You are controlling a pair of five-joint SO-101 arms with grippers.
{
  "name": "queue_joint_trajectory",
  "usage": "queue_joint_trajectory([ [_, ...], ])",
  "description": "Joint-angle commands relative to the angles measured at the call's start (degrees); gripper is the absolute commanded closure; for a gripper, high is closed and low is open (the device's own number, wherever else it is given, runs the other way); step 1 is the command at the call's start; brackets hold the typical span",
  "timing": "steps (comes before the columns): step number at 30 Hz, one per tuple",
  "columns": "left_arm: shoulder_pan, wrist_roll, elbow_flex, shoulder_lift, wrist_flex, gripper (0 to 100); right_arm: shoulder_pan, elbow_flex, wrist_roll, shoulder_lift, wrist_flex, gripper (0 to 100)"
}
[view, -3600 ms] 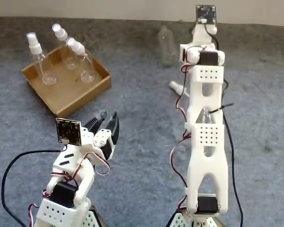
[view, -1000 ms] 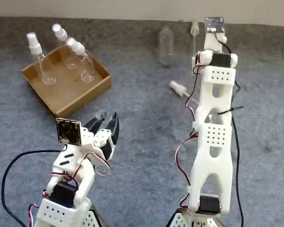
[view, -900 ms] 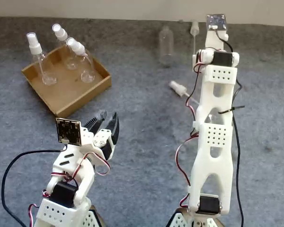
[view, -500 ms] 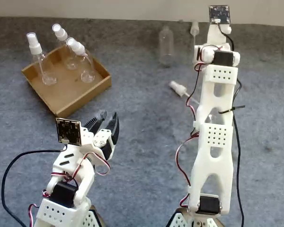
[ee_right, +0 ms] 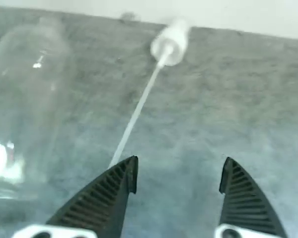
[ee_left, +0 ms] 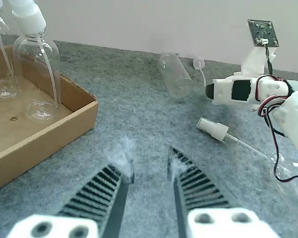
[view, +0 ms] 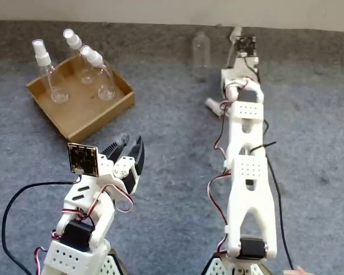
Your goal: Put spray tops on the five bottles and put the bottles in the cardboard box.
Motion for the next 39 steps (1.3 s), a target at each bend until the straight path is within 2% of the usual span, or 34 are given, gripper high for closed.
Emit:
queue_joint_trajectory([
  [1, -0.8, -0.5, 0.6, -0.4, 0.3, 92, -1.9, -7.6, 0.7, -1.2, -4.0, 74.9],
  [7, -0.8, -0.5, 0.6, -0.4, 0.5, 92, -2.2, -2.9, 0.6, -1.0, -5.1, 74.9],
  [11, -0.8, -0.5, 0.6, -0.4, 1.1, 92, -2.0, 0.1, 0.6, -0.8, -9.7, 74.9],
  [19, -0.7, -0.5, 0.6, -0.4, 1.1, 92, -2.0, 4.0, 0.7, -0.9, -10.3, 75.2],
  [21, -0.7, -0.5, 0.6, -0.4, 1.1, 92, -1.9, 4.3, 0.7, -0.7, -10.3, 78.9],
  [26, -0.6, -0.5, 0.6, -0.4, 1.1, 92, -1.0, 4.3, 0.7, -0.7, -10.4, 97.8],
  [30, -0.7, -0.5, 0.6, -0.4, 1.1, 92, 0.6, 3.8, 0.7, -0.7, -10.1, 99.3],
  [32, -0.7, -0.5, 0.6, -0.4, 1.1, 92, 1.5, 3.8, 0.7, -0.7, -8.2, 99.3],
  [39, -0.7, -0.5, 0.6, -0.4, 1.1, 92, 3.1, -3.1, 0.8, -2.1, 8.1, 99.3],
])
